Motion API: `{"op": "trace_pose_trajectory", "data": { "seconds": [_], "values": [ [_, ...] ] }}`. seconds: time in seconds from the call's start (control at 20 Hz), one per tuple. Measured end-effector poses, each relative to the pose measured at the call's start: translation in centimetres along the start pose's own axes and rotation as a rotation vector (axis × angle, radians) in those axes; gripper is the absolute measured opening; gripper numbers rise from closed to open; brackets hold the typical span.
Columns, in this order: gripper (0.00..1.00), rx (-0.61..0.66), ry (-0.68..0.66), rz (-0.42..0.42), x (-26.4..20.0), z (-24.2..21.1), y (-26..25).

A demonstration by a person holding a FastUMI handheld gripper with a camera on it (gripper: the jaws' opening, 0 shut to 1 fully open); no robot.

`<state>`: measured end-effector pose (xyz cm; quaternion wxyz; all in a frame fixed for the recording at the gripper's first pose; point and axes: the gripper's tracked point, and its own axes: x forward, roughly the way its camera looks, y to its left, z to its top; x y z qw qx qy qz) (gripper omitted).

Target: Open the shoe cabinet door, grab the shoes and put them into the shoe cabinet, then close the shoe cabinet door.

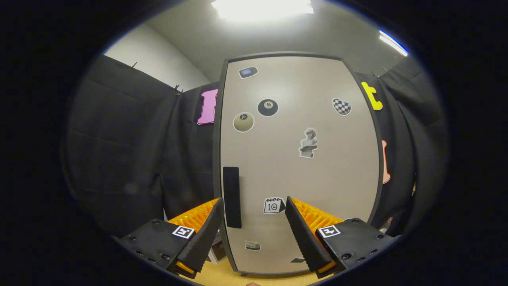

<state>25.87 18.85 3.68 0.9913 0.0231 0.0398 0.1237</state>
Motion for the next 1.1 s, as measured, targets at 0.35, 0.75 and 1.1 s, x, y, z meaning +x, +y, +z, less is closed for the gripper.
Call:
{"op": "trace_pose_trajectory", "data": {
  "seconds": [0.35, 0.75, 1.1],
  "values": [
    [0.97, -0.019, 0.121, 0.039, 4.8, -4.1, 2.7],
    [0.63, 0.001, 0.189, -0.012, 7.4, -6.1, 3.7],
    [0.2, 0.002, 0.222, 0.034, 7.0, -6.3, 3.3]
  ]
}}
